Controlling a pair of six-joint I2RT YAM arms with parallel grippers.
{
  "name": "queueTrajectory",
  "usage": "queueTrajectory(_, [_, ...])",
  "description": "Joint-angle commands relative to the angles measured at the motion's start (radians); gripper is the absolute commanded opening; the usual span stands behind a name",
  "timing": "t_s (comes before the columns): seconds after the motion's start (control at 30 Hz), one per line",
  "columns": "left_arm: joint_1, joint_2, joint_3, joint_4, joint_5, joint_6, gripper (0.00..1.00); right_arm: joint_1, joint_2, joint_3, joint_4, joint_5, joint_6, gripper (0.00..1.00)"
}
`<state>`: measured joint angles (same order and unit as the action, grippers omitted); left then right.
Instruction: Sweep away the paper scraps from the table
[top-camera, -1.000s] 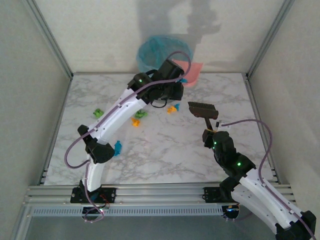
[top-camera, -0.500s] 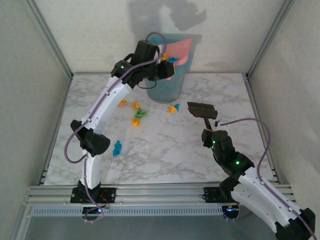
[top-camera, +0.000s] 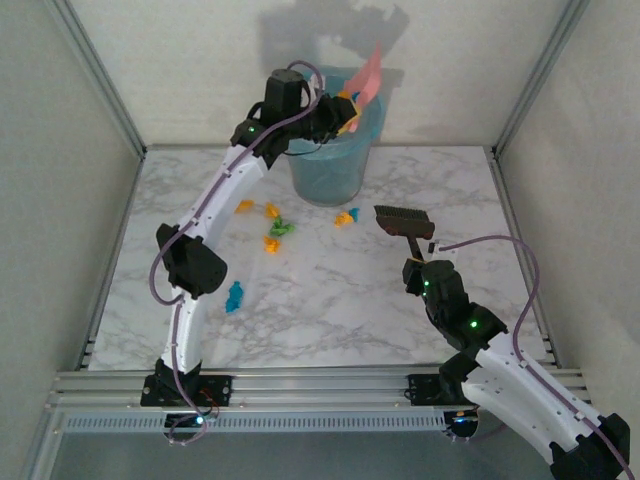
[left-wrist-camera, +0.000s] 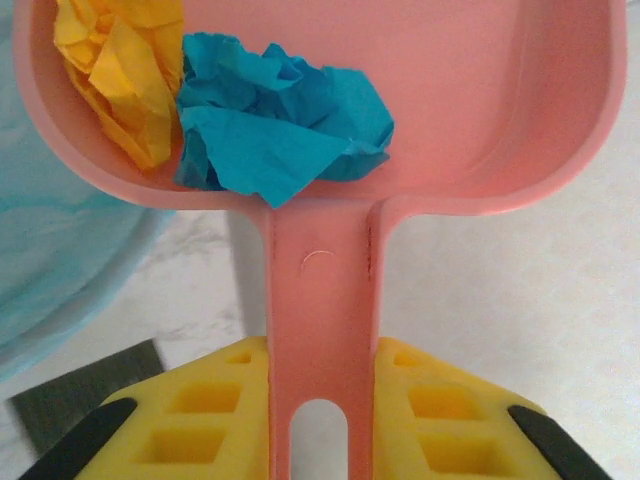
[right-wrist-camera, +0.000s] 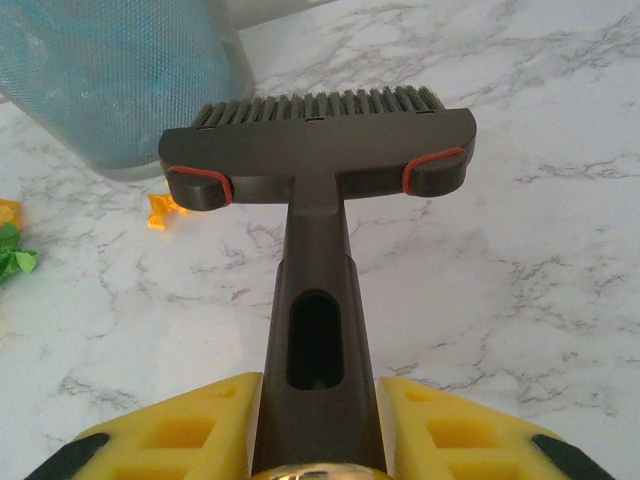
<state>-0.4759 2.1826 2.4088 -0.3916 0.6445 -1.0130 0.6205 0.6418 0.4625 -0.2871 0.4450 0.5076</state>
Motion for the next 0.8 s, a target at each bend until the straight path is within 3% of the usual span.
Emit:
queueTrajectory(0.0, [0.028,-0.037,-0.085,0.236,0.049,-0.171,0.0,0.006,0.0,-0.001,0.057,0.024,-0.016,0.0])
queueTrajectory(0.6, [0.09,-0.189,-0.588,0.901,0.072,-0.53,0.0,0.006,0.029,0.001,0.065,0.019,-0.019,0.0])
queueTrajectory(0.77, [0.089,-0.185,-0.606,0.961,0.069,-0.564,0.0,0.006,0.037,0.001,0.071,0.016,-0.021,0.0])
